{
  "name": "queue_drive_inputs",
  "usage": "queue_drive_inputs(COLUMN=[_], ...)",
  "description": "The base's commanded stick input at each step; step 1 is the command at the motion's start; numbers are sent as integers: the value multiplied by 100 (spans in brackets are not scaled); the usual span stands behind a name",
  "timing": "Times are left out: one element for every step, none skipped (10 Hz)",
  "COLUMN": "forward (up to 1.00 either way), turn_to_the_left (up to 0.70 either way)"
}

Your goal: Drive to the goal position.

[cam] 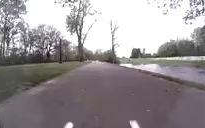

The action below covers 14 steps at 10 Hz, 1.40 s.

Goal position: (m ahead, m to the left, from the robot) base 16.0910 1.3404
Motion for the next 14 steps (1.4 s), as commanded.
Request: queue_drive_inputs(forward=[70,70,70,70,70,70,70,70,70,70,70,70,70,70], turn_to_the_left=[0,0,0,0,0,0,0,0,0,0,0,0,0,0])
